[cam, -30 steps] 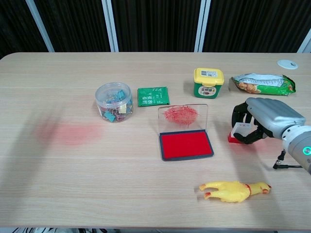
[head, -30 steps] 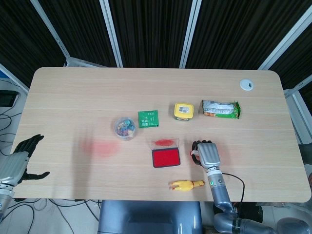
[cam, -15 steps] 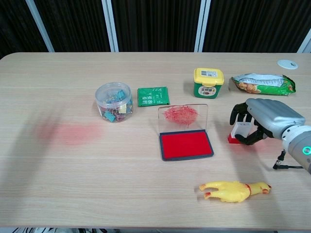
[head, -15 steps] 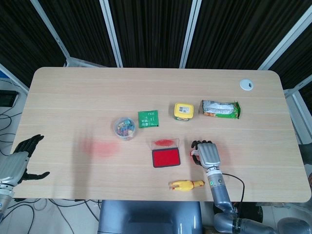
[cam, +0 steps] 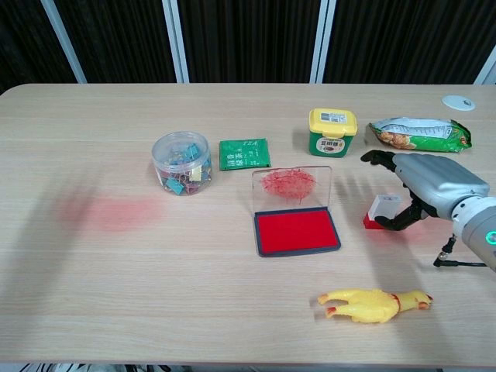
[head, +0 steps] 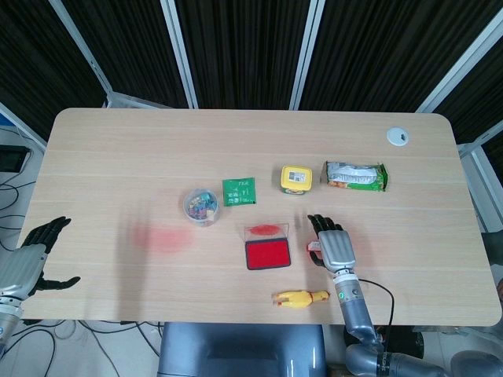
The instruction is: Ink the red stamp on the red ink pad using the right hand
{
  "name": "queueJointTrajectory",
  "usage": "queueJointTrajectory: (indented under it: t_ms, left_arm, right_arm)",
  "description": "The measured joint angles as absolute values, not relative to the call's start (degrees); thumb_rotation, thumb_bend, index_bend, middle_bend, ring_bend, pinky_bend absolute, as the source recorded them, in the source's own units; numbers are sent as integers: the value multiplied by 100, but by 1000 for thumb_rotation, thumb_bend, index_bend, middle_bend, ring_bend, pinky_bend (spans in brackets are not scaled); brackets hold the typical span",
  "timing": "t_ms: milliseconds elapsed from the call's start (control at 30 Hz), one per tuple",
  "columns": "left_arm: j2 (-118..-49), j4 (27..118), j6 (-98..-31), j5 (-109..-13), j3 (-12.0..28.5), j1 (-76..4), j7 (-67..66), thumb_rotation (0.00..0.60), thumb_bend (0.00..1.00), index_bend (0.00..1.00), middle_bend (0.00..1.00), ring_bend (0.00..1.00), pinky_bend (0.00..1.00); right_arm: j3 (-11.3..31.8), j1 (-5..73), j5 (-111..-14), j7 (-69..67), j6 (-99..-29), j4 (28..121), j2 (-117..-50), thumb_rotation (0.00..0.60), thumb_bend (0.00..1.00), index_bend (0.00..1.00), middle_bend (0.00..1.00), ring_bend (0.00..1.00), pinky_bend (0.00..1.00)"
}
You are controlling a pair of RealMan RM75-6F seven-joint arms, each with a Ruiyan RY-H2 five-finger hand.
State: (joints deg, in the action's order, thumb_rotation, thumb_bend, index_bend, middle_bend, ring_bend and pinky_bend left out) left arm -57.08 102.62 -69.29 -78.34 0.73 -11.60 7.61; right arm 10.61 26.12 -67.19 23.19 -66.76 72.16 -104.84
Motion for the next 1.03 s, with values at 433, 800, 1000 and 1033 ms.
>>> queueJointTrajectory:
  t_ms: [433,800,1000,1033]
  left_arm:
    - [-5712,10211,-7045,-7933,53,-1115,714,600,0,0,0,0,0]
    - [-5831,10071,-7360,-8113,28,-1022,328,600,0,0,0,0,0]
    - [-5929,9996,-7575,-8191,35,-950,109,600,0,0,0,0,0]
    - [-5938,9988,-7598,-8207,36,-942,98,600,0,0,0,0,0]
  right_arm:
    - [867,2314,-7301,2369,-7329,8257,-9465,600,281,4,0,0,202]
    - [317,1524,-7957,2317,-8294,9220,-7863,600,207,0,0,0,199]
    - [-2,968,-8225,2085,-8871,9567,-7279,600,205,0,0,0,199]
    - [-46,874,-8256,1999,-8972,9587,-7239,600,205,0,0,0,199]
